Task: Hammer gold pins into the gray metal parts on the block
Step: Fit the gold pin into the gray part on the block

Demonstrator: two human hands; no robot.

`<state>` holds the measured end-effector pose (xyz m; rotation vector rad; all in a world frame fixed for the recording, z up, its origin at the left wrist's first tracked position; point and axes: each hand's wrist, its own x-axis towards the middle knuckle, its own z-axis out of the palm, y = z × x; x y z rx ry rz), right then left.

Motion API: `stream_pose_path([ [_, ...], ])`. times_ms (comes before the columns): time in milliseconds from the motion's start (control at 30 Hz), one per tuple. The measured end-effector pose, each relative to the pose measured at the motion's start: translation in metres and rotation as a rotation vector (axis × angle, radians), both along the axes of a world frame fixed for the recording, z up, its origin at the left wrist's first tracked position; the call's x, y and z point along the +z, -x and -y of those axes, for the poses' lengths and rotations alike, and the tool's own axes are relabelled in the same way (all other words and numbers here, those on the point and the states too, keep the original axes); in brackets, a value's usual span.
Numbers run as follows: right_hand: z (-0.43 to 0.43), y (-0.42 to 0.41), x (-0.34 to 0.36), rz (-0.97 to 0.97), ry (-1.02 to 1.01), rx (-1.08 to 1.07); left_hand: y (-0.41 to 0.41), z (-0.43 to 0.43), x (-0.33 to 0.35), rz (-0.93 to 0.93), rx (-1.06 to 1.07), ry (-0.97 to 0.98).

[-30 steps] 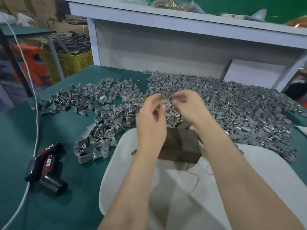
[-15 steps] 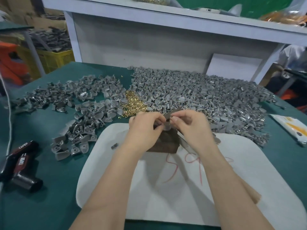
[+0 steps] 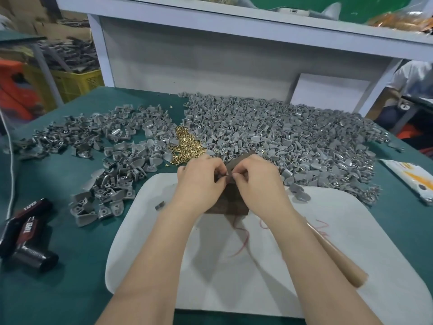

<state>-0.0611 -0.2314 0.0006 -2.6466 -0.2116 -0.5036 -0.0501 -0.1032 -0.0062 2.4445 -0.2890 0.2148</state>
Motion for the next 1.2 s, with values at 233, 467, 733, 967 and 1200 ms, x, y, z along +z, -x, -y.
stream_pose_path([
  [233,-0.008,-0.005,0.003,-0.019,0.200,-0.057,0.000,-0.001,0.000,0.011,-0.047,0.030],
  [467,-0.002,-0.005,0.002,-0.064,0.024,-0.035,-0.001,-0.001,-0.001,0.033,-0.075,0.056],
  [733,0.004,-0.007,-0.008,-0.047,-0.091,-0.003,-0.003,-0.001,-0.002,0.053,-0.078,0.049],
  [967,0.014,-0.009,-0.008,-0.128,-0.299,0.096,-0.002,-0.002,-0.003,0.064,-0.053,0.054],
  [1200,0.015,-0.009,-0.007,-0.117,-0.256,0.100,-0.002,-0.001,-0.003,0.059,-0.054,0.061],
])
